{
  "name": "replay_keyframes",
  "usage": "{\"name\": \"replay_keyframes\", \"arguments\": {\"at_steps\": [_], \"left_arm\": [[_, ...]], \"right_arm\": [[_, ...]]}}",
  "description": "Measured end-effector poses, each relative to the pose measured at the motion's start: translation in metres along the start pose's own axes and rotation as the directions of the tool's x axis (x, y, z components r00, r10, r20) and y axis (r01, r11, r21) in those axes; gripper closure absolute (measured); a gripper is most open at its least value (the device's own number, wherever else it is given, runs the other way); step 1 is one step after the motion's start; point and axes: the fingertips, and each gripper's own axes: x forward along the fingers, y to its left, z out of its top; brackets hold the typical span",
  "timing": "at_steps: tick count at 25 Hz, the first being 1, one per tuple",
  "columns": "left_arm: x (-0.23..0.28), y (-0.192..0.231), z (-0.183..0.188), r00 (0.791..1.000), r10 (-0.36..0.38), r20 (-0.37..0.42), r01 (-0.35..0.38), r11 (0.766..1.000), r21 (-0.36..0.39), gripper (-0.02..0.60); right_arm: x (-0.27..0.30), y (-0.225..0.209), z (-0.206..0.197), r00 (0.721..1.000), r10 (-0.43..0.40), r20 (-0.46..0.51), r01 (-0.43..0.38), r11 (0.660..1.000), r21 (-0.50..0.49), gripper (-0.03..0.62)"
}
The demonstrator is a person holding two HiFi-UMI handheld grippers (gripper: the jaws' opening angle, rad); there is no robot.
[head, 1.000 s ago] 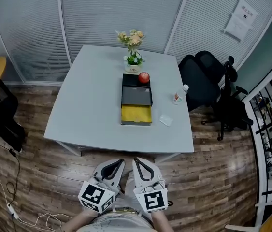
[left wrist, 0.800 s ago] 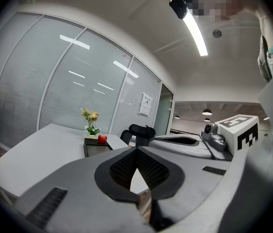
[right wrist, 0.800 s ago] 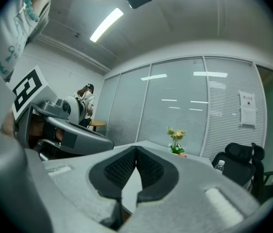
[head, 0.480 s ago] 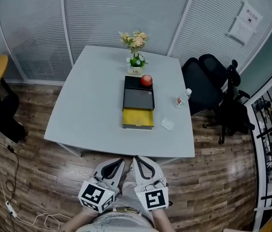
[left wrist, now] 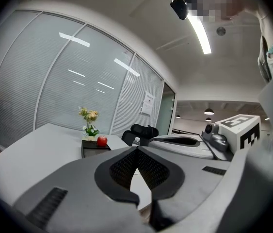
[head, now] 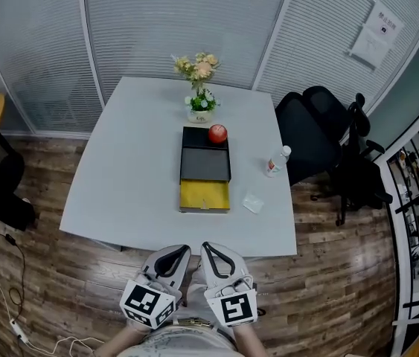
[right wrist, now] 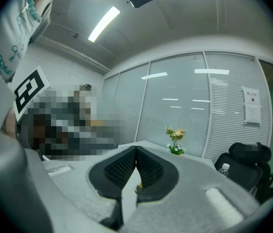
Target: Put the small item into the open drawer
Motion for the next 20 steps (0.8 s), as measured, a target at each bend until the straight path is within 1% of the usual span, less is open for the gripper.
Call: {"name": "replay_keyframes", "arguments": {"at_steps": [6, 13, 20], "left_arm": [[0.051, 0.020, 0.020, 1.000, -0.001, -0.005, 0.001, 1.000, 0.014, 0.584], [0.094, 0.044, 0.041, 0.999, 0.038, 0.013, -0.038, 0.999, 0.004, 0.584], [0.131, 0.057, 0.050, 0.998, 0.058, 0.013, -0.058, 0.998, -0.002, 0.584]], "right_arm": [[0.036, -0.040, 0.003, 1.000, 0.022, 0.002, -0.022, 1.000, -0.005, 0.591], [0.073, -0.077, 0.011, 0.998, 0.067, 0.020, -0.067, 0.998, -0.015, 0.591], [0.095, -0.107, 0.010, 0.994, 0.102, 0.033, -0.102, 0.995, -0.013, 0.591]]}}
